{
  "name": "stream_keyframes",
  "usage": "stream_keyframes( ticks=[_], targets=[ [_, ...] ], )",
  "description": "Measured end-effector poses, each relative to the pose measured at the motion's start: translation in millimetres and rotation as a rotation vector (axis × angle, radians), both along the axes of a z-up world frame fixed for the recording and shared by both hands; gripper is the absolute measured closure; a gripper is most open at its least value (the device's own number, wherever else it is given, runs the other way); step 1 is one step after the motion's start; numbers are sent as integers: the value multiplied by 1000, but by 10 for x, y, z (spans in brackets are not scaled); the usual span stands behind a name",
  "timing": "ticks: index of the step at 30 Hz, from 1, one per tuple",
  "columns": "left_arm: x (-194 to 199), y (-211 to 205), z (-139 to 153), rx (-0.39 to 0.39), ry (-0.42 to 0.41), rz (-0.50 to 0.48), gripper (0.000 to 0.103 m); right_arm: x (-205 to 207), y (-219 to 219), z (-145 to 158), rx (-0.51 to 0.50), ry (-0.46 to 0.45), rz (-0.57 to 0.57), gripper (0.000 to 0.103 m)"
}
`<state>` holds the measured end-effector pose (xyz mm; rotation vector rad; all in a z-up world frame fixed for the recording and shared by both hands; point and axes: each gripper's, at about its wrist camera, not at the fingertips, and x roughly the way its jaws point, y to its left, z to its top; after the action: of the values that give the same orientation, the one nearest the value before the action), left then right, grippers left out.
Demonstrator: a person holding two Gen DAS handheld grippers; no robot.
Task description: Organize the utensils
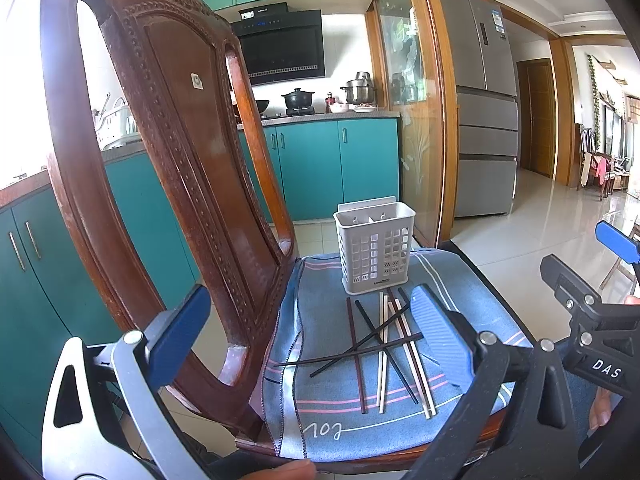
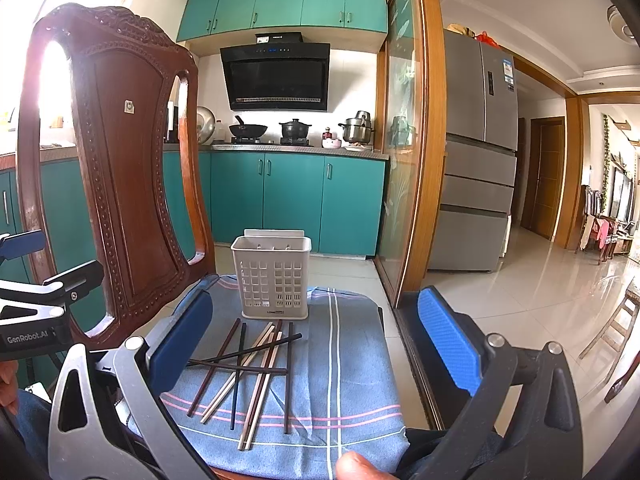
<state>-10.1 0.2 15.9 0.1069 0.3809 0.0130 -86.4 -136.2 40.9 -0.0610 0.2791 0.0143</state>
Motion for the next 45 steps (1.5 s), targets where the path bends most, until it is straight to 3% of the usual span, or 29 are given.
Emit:
stream_keyframes(
  ticks=[7, 11, 19, 21, 22, 23, 26, 27, 30, 35, 40, 41, 45],
  targets=[
    [56, -19, -17, -4, 17, -8, 3, 39, 1, -11, 1, 8, 3, 3],
    [229, -20, -194, -26, 101, -37, 3, 137, -19, -74, -29, 35, -10, 3],
    [732, 7, -847, -167, 359, -136, 3, 815, -297, -523, -36, 310, -52, 3],
    [914, 17, -1073, -212, 436, -170, 11, 1046, -329, -722, -26, 387, -14, 3],
    [1012, 16, -1177, -229, 473, -193, 26, 1146, -322, -808, -24, 409, 13, 3],
    [1128, -1, -1290, -225, 514, -203, 36, 1291, -299, -909, -28, 439, 44, 9],
    [1430, -81, -1458, -141, 557, -207, 51, 1677, -243, -1145, -14, 534, 112, 31],
    [1529, -123, -1489, -118, 563, -221, 52, 1792, -239, -1202, 5, 559, 124, 42],
    [1822, -320, -1524, -38, 583, -302, 54, 2187, -258, -1382, 60, 646, 158, 55],
    [2306, -721, -1680, 100, 655, -404, 73, 2691, -259, -1596, 61, 710, 145, 56],
    [2554, -963, -1811, 108, 685, -442, 75, 2904, -385, -1638, 80, 716, 156, 56],
    [2578, -987, -1808, 102, 684, -443, 84, 2921, -432, -1656, 94, 715, 157, 56],
    [2640, -1006, -1818, 85, 674, -428, 94, 2946, -580, -1722, 141, 729, 148, 56]
  ],
)
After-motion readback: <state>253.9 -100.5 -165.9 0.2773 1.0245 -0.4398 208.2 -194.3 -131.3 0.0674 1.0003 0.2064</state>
